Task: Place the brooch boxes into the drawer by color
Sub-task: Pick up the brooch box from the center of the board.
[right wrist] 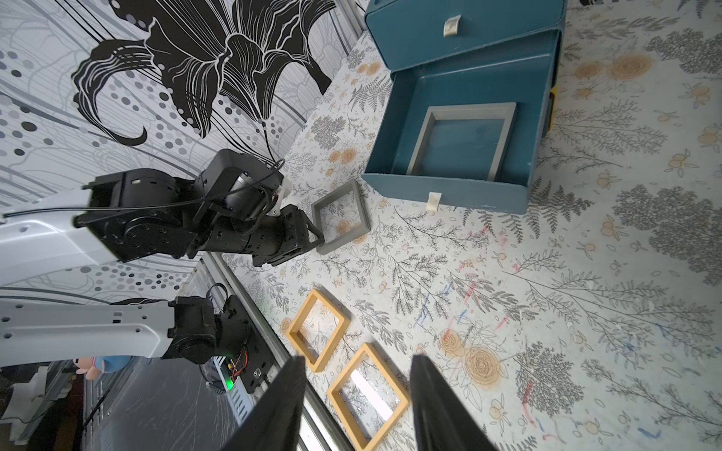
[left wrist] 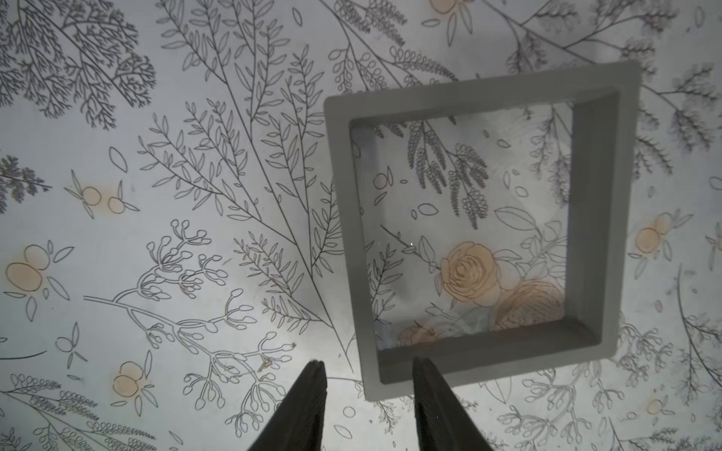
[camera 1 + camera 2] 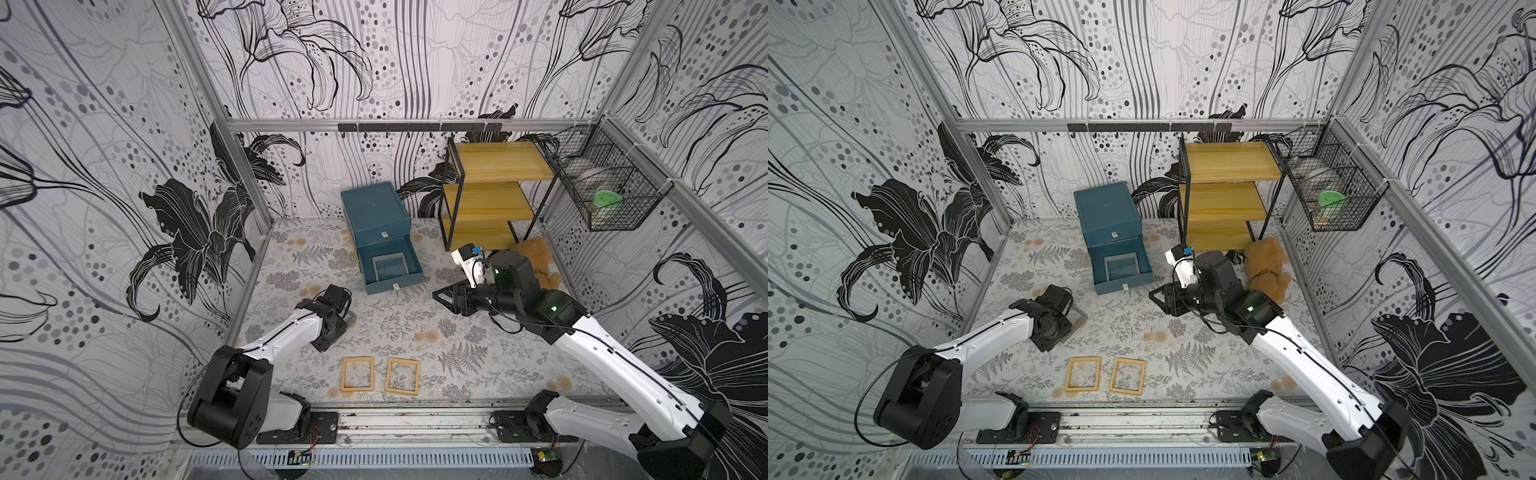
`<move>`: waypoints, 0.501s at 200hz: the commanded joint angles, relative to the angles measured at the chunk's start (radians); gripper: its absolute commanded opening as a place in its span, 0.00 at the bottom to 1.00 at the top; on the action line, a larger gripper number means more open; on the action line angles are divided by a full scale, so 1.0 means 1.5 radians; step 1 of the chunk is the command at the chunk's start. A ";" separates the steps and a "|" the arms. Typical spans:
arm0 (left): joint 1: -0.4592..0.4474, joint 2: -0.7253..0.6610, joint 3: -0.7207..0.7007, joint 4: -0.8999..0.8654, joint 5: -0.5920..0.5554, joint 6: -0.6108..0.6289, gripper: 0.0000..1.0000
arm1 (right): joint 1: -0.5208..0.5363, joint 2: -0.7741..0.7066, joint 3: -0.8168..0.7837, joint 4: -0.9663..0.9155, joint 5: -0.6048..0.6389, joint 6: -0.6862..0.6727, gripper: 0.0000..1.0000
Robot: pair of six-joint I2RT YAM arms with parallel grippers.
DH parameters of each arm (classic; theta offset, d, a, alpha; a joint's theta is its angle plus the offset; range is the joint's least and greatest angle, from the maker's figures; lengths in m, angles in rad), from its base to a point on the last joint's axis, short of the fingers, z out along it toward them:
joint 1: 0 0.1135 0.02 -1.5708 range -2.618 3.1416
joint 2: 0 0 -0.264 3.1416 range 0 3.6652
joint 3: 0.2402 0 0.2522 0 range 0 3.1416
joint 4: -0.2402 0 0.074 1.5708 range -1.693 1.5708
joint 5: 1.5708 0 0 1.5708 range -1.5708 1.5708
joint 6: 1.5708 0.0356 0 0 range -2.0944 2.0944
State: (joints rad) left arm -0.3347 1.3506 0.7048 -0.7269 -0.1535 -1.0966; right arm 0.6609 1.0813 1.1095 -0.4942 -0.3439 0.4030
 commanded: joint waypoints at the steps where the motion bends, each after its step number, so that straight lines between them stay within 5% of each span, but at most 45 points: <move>1: 0.004 -0.006 -0.009 0.049 -0.006 -0.002 0.38 | 0.002 -0.001 0.002 -0.009 -0.002 0.007 0.49; 100: 0.015 -0.023 -0.050 0.062 -0.019 0.000 0.11 | 0.002 0.006 0.001 -0.005 -0.005 0.014 0.49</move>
State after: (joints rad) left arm -0.3187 1.3308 0.6315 -0.6437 -0.1585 -1.0992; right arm 0.6609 1.0821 1.1095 -0.4942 -0.3443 0.4068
